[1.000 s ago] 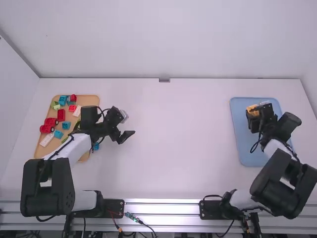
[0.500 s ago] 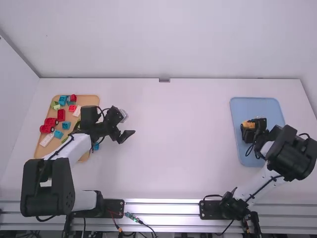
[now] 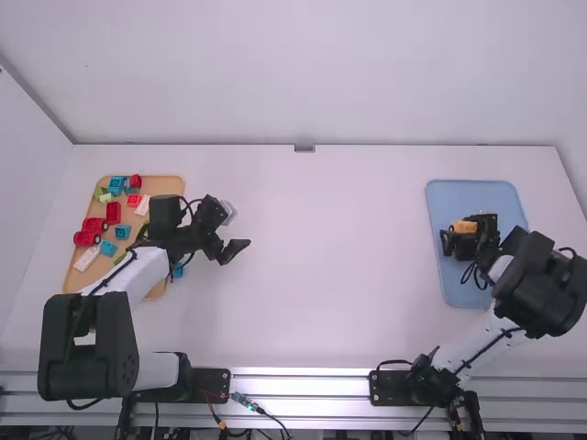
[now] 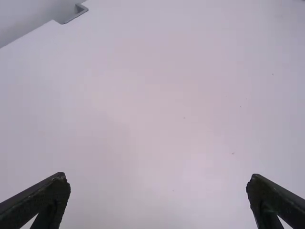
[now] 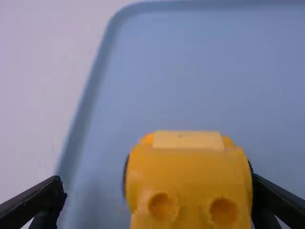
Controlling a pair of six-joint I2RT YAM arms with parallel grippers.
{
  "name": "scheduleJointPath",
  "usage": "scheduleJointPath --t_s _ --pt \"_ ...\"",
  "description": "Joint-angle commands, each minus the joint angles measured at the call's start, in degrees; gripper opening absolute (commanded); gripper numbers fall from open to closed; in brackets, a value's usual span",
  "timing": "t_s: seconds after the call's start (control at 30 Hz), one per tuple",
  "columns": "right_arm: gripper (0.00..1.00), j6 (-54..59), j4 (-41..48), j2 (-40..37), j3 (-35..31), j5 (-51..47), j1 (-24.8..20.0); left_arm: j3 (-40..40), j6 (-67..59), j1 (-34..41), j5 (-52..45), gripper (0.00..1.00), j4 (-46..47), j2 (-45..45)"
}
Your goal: Assemble lego blocks to make yellow taxi
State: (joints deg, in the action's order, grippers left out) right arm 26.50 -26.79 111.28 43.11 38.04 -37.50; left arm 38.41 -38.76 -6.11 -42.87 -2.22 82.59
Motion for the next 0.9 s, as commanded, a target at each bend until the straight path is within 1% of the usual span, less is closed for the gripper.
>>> scheduleJointPath --t_s 0.0,0.07,0.1,0.17,0.27,0.3,0.33,0.4,0.43,0.5,0.57,0.6,0.67,0.7,0.77,0.87 --pt "0.99 -0.2 2.8 -8.9 -0.8 0.6 0.1 0.5 0.0 0.3 -0.5 0.99 -0.2 -1.1" --pt "0.99 -0.2 7.3 -13.8 -0.9 -0.5 0.8 0.5 0.0 0.2 -0.5 0.99 -0.6 -1.1" --pt "0.99 -0.2 7.7 -14.3 -0.8 -0.6 0.9 0.5 0.0 0.2 -0.5 0.99 -0.6 -1.1" --pt "0.99 -0.3 14.2 -21.4 -0.7 -2.2 2.6 0.5 0.0 0.3 -0.4 0.99 -0.7 -1.1" --pt "0.99 -2.7 17.8 -27.3 -0.7 -5.3 5.6 0.5 0.1 0.2 -0.5 0.99 -1.0 -1.1" --pt "0.99 -5.2 18.5 -29.6 -0.7 -8.1 7.2 0.5 1.8 0.2 -0.4 0.99 -1.6 -1.1" --pt "0.99 -8.0 19.4 -32.5 -0.7 -12.1 9.7 0.5 7.1 0.2 0.0 0.99 -3.6 -1.1" --pt "0.99 -9.1 20.0 -34.4 -0.7 -14.6 11.5 0.5 13.9 0.2 2.4 0.99 -6.4 -1.1" --pt "0.99 -9.2 20.8 -36.7 -0.7 -17.1 14.1 0.6 21.9 0.2 7.2 0.99 -9.1 -1.1" --pt "0.99 -9.5 21.5 -39.3 -0.7 -19.5 17.9 1.0 33.1 0.3 17.3 0.99 -11.7 -1.1" --pt "0.99 -11.6 21.2 -40.6 -0.7 -21.4 20.3 1.6 35.0 0.3 21.4 0.99 -11.6 -1.2" --pt "0.99 -13.4 20.9 -41.6 -0.7 -22.9 22.5 2.1 34.9 0.3 22.7 0.99 -11.7 -1.4" --pt "0.99 -14.2 20.6 -43.0 -0.7 -24.8 25.7 3.3 35.7 0.3 23.2 0.99 -11.4 -2.0" --pt "0.99 -14.2 20.6 -43.1 -0.7 -24.9 25.9 3.4 35.9 0.3 23.3 0.99 -11.3 -2.1" --pt "0.99 -14.2 19.6 -43.8 -0.7 -26.4 28.6 4.9 38.2 0.3 23.7 0.99 -10.2 -3.5" --pt "0.99 -14.1 17.7 -44.1 -0.7 -28.0 32.4 7.8 36.9 0.3 23.8 0.99 -7.0 -5.7"
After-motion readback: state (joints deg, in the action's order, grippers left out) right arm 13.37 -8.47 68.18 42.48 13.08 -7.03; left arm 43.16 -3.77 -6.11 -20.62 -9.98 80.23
